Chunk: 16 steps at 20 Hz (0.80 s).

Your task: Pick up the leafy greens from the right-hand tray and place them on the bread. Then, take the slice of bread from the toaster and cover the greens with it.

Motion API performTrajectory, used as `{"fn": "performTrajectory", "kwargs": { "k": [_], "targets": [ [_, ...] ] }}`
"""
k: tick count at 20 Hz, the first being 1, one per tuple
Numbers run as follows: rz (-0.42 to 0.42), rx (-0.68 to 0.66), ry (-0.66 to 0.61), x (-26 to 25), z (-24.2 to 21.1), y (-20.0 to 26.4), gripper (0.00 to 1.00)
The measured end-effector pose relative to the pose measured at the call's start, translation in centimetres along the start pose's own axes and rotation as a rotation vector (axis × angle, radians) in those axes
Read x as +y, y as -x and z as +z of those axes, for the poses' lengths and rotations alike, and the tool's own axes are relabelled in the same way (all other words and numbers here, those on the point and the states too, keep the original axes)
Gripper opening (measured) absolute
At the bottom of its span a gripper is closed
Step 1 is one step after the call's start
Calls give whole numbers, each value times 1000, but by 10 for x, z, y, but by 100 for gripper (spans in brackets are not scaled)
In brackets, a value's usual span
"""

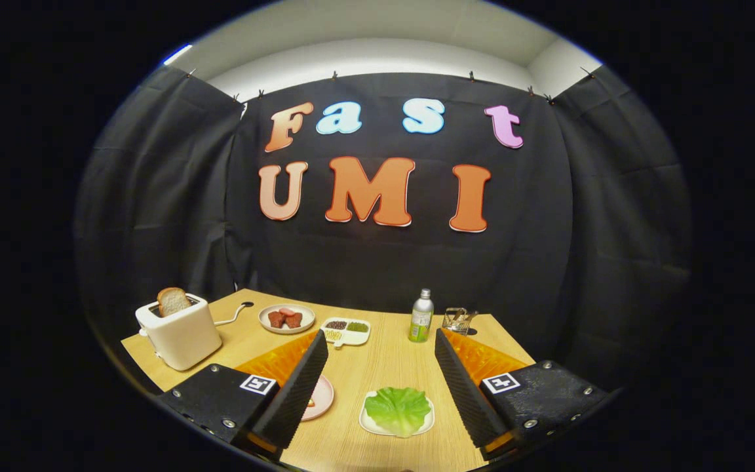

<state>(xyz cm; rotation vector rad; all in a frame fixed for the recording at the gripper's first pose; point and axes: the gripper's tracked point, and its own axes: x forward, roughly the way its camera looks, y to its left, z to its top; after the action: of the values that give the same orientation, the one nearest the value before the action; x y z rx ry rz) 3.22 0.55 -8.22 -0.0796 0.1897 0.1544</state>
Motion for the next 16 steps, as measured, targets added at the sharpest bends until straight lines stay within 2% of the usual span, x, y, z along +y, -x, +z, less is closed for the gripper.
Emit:
{"fn": "performTrajectory", "kwargs": {
  "k": [3, 7, 12, 16],
  "targets": [
    [9, 65, 33, -1, -23, -13, 98],
    [63, 185, 11, 5, -57, -32, 99],
    [64, 320, 40, -4, -95, -52, 98],
    [99, 419, 42, -3, -120, -65, 98]
  ]
}}
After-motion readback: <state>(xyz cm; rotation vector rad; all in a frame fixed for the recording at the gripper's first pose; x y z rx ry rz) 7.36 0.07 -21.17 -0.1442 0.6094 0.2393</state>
